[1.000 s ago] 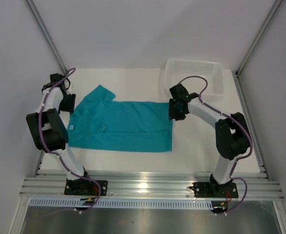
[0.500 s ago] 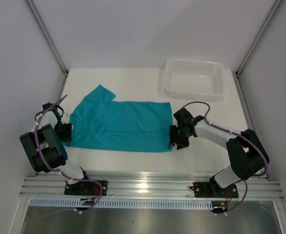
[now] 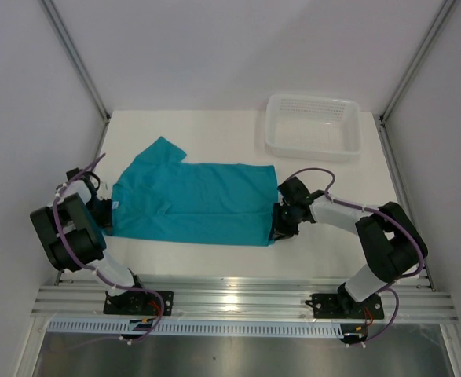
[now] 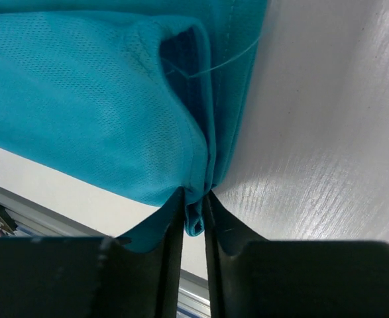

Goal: Roll the t-shirts
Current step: Fold the tshirt

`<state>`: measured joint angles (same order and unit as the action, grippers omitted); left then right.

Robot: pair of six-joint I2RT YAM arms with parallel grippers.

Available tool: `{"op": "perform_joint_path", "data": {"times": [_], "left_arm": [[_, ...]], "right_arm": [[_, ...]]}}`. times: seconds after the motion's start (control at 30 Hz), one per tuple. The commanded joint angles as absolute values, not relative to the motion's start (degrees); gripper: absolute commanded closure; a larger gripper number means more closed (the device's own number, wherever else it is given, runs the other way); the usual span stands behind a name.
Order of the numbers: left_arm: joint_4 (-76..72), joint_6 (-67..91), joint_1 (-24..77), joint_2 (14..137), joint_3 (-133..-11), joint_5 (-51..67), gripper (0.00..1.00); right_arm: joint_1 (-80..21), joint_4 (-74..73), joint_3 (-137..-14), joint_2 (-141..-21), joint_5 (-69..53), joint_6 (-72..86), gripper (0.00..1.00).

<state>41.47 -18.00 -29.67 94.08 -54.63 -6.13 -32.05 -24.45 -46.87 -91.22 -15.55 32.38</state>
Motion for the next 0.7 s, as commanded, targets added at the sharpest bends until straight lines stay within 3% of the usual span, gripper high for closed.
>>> {"op": "perform_joint_path", "data": {"times": [0.0,0.13,0.27,0.67], "left_arm": [[40.8,-17.4,-30.1,95.3,-56.8,-2.0,0.54],[40.8,-16.9,-30.1,96.1,-56.7,-0.7,0.72],[39.7,-16.8,-30.1,96.1,-55.6,-1.2,0.99],[44.0,-27.3,-32.0,81.2,-43.6,-5.5,0.99]], "right_arm": [[-32.2,-24.4,-44.6,-91.4,-13.7,32.4,0.81],[-32.2,-24.9,-44.5,-90.8,-13.9,32.2,0.93],[-32.3,-25.3,-45.0,-90.8,-13.8,31.9,1.0],[-34.4,-35.2,-39.2,-81.0,-16.3,34.4,1.0]]}}
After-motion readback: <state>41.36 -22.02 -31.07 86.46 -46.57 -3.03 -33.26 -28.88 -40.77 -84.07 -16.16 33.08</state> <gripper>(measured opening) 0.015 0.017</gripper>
